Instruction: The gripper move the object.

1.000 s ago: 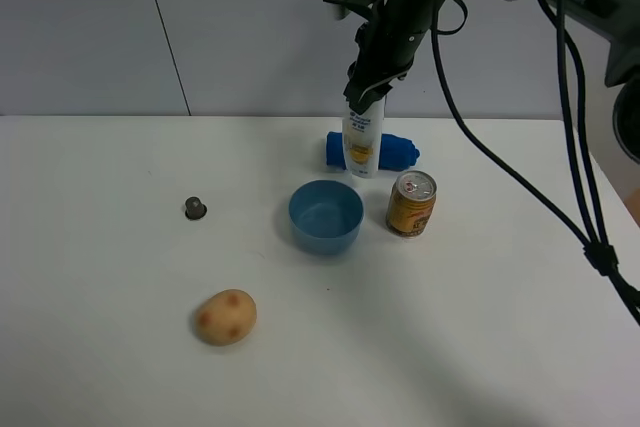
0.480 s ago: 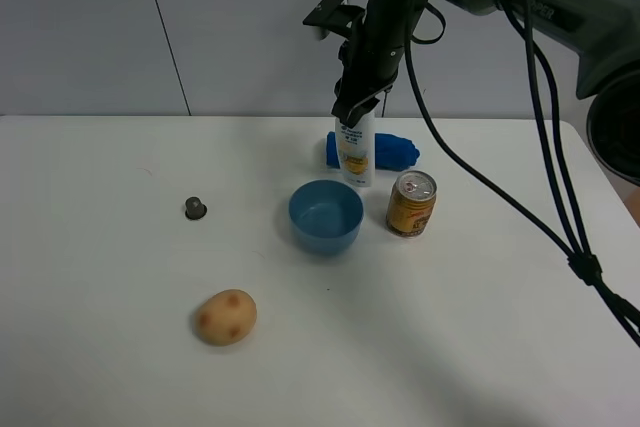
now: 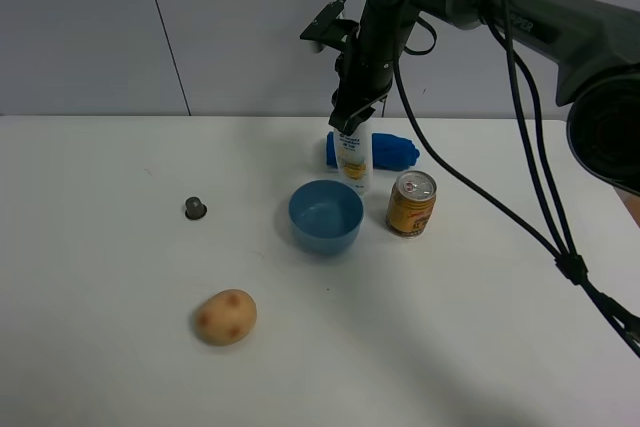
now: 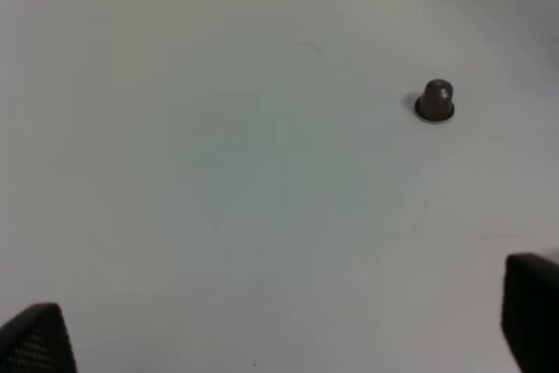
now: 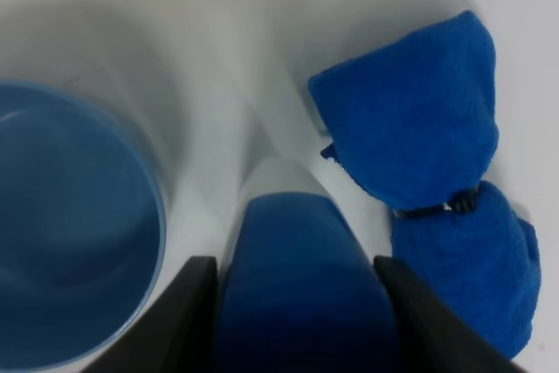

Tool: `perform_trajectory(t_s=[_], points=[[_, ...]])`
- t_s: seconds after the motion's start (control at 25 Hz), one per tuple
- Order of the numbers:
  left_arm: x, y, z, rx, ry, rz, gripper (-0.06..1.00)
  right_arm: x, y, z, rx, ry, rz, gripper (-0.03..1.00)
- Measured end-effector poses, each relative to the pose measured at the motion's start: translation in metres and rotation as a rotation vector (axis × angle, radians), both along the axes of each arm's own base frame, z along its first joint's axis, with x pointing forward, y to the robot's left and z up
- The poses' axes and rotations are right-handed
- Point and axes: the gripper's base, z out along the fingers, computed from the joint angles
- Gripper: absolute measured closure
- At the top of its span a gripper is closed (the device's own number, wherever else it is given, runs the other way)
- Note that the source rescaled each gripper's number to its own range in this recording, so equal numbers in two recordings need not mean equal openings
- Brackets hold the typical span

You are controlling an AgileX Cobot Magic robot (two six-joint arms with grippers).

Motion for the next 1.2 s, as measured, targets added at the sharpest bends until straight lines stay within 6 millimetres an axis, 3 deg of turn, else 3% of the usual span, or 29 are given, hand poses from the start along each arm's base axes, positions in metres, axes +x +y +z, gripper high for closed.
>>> perform_trajectory(t_s=[0.48,0.72,0.8,1.04,1.2], points=[[0.0,0.0,0.0,0.0,0.0,0.0,-0.06,0.0,0.003,-0.002,0.031,0.016,-0.002,0.96],[0.0,0.0,0.0,0.0,0.0,0.0,-0.06,0.0,0.003,-0.001,0.032,0.014,-0.002,0.9],[0.0,0.0,0.0,0.0,0.0,0.0,-0.06,0.0,0.003,-0.001,0.033,0.013,-0.002,0.83],[0.0,0.0,0.0,0.002,0.0,0.001,-0.06,0.0,0.003,0.001,0.04,0.003,-0.023,0.39],[0.0,0.0,0.0,0.001,0.0,0.001,-0.06,0.005,0.0,0.009,0.033,-0.069,-0.071,0.28]])
